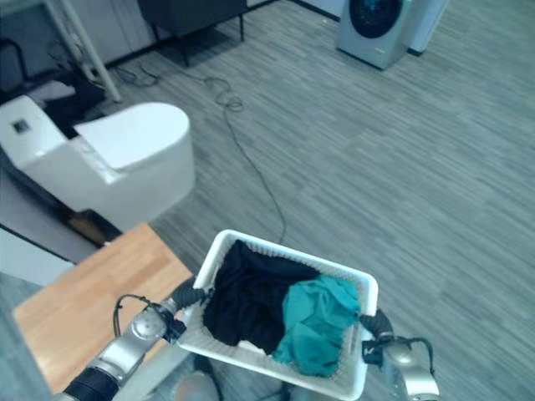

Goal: Grab the laundry basket,head to the washer,open it,put in the laundry and shut it.

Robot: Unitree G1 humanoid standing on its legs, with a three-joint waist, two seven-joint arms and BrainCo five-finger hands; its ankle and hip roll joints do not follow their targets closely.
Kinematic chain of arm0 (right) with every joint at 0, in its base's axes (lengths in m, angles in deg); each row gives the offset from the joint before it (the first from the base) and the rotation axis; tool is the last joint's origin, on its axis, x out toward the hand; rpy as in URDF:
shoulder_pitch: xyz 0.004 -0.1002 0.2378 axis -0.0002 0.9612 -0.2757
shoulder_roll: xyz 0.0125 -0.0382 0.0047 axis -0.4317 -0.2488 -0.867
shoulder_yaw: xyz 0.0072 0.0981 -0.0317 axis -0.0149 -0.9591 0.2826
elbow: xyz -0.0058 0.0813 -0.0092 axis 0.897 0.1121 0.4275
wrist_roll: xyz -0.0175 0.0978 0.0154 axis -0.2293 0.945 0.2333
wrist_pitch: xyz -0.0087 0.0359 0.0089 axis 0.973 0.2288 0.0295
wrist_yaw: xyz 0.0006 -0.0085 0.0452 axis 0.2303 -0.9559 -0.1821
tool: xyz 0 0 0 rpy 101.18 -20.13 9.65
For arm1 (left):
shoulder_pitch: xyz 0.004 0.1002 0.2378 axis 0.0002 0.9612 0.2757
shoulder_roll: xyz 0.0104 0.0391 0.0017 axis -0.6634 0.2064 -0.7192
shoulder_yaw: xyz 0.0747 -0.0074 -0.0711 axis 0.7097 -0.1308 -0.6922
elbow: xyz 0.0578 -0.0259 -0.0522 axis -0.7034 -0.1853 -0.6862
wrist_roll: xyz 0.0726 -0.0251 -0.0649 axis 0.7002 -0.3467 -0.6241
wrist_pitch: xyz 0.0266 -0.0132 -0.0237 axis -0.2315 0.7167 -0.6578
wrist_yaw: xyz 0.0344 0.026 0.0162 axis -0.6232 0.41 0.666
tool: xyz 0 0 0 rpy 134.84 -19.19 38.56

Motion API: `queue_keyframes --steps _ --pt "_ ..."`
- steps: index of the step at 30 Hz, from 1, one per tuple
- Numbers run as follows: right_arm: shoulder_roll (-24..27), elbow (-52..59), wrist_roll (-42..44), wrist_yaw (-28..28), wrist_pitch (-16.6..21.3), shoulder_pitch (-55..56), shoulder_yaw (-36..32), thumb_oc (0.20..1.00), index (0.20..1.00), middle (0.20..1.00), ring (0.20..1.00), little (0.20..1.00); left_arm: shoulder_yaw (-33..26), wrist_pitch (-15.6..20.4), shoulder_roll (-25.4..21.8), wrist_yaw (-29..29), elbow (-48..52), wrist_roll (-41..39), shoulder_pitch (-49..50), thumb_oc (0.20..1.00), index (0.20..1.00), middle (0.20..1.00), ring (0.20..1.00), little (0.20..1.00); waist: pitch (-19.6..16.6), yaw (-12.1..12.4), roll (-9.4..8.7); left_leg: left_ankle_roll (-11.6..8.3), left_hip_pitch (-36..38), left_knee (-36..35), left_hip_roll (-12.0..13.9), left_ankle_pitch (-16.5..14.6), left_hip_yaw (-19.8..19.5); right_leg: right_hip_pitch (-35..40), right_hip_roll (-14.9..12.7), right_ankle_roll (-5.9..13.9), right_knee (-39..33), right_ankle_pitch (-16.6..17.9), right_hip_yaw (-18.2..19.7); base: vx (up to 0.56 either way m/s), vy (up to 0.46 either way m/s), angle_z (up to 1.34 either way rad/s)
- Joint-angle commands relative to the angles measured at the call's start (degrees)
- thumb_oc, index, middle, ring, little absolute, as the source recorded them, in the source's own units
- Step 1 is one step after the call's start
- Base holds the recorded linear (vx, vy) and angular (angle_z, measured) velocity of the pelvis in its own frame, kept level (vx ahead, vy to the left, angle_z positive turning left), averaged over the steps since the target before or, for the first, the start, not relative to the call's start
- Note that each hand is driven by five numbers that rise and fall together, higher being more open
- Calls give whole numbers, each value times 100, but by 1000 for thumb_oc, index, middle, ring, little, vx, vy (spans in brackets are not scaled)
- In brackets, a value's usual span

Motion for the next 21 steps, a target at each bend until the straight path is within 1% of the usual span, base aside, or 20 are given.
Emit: queue_keyframes --steps 1,2,3,4,7,12,14,17,19,20,21 --pt "483 467 359 622 441 -486 -108 200 200 200 200 200 -1051 286 -336 -447 25 -427 -435 200 200 200 200 200 235 324 79 -94 -593 201 -1589 -1224 -2438 416 -300 640 -480 -58 395 -4 -173 -55" --pt "488 454 366 651 431 -533 -67 200 200 200 200 200 -1075 279 -317 -421 73 -420 -355 200 200 200 200 200 236 351 111 -32 -499 163 -1750 -1316 -2769 440 -210 615 -491 -71 525 35 -120 -46" --pt "491 460 372 688 408 -583 -30 200 200 200 200 200 -1066 261 -302 -388 109 -429 -289 200 200 200 200 200 200 346 134 21 -450 112 -1842 -1320 -2937 441 -122 579 -506 -53 646 96 -66 -64" --pt "476 441 404 692 418 -665 62 200 200 200 200 200 -1021 242 -269 -361 106 -440 -252 200 200 200 200 200 166 335 137 97 -342 94 -1969 -1360 -3074 447 -22 527 -506 -38 847 77 -31 -70" --pt "463 462 435 706 410 -650 63 200 200 200 200 200 -971 221 -293 -343 111 -447 -257 200 200 200 200 200 137 291 125 111 -299 96 -2002 -1335 -3071 462 27 495 -533 -42 902 47 -19 -64" --pt "461 561 543 731 423 -564 38 200 200 200 200 200 -885 178 -358 -357 142 -388 -347 200 200 200 200 200 144 165 125 137 -179 -35 -1988 -1281 -3033 459 112 436 -559 -33 1013 24 -17 -22" --pt "492 634 611 743 442 -516 -10 200 200 200 200 200 -842 171 -378 -365 126 -351 -456 200 200 200 200 200 171 85 131 132 -150 -98 -1942 -1252 -2971 428 160 408 -563 -42 1063 0 -40 -21" --pt "518 689 636 748 446 -428 -73 200 200 200 200 200 -815 168 -391 -362 117 -343 -522 200 200 200 200 200 199 32 132 124 -144 -84 -1891 -1254 -2917 394 204 375 -506 -87 1094 16 -58 1" --pt "551 799 665 756 438 -295 -164 200 200 200 200 200 -788 170 -398 -376 88 -328 -649 200 200 200 200 200 250 -43 115 80 -190 91 -1849 -1285 -2848 362 275 336 -397 -164 1153 44 -109 5" --pt "573 866 693 753 423 -185 -226 200 200 200 200 200 -804 177 -399 -383 88 -305 -675 200 200 200 200 200 269 -66 111 47 -268 311 -1816 -1324 -2800 373 290 318 -353 -200 1168 60 -136 6" --pt "607 900 681 759 419 -101 -283 200 200 200 200 200 -816 173 -399 -378 107 -277 -706 200 200 200 200 200 291 -79 90 17 -432 687 -1762 -1255 -2735 422 311 289 -338 -216 1181 63 -145 10"
